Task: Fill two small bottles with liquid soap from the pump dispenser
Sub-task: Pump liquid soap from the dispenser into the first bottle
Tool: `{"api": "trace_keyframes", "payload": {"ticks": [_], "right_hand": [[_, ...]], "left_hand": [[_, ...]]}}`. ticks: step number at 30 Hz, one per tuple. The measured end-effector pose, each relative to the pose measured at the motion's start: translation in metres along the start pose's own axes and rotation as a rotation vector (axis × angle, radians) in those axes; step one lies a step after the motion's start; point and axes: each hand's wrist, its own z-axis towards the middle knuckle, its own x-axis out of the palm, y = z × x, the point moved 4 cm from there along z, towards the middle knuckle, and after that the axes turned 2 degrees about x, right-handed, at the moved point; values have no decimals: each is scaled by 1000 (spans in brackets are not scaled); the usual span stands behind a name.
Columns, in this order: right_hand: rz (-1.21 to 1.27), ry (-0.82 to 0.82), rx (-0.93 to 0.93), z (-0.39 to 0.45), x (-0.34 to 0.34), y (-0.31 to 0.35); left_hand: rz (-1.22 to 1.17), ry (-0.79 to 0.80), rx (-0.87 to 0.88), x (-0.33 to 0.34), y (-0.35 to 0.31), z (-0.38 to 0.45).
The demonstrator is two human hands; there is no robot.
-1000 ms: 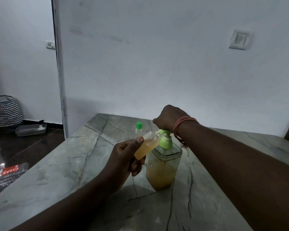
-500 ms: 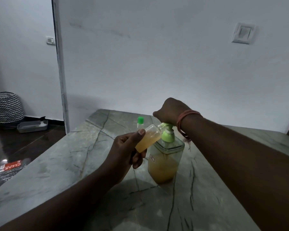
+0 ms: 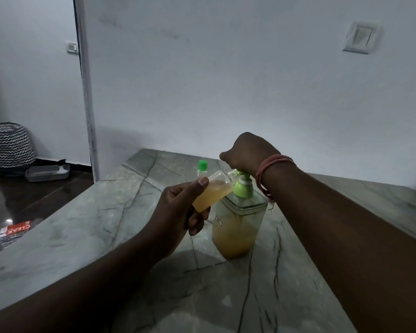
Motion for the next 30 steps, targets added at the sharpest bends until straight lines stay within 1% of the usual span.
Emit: {"api": "trace_keyframes", "payload": {"ticks": [3,7,11,13,17,22,25,27,30], "right_hand": [[15,66,23,1,3,-1],[-13,82,25,1,5,0],[-102,-3,-62,0,-4,4],[-85,-36,-80,-1,-4,4],[-5,-43,-53,-4,2,3],[-59,2,-94,-4,-3,7],[-105,-67,-142,-5,-7,10],[-48,-80,-124,-5,-5,9],[5,-52,-89,-5,-2,4]], "left_hand": [[6,-2,11,2,-3,1],[5,-18,-1,2,-5,-1],[-3,-6,-3,2,-5,-3],[0,-12,-8,1,-3,-2],[-8,-20,4,0,-5,-1],[-5,-29,-6,3,-6,-3],[-5,-27,-12,3,-5,-2],[-6,-31,-6,1,-5,-1],[-11,-20,14,2,-7,-2]]}}
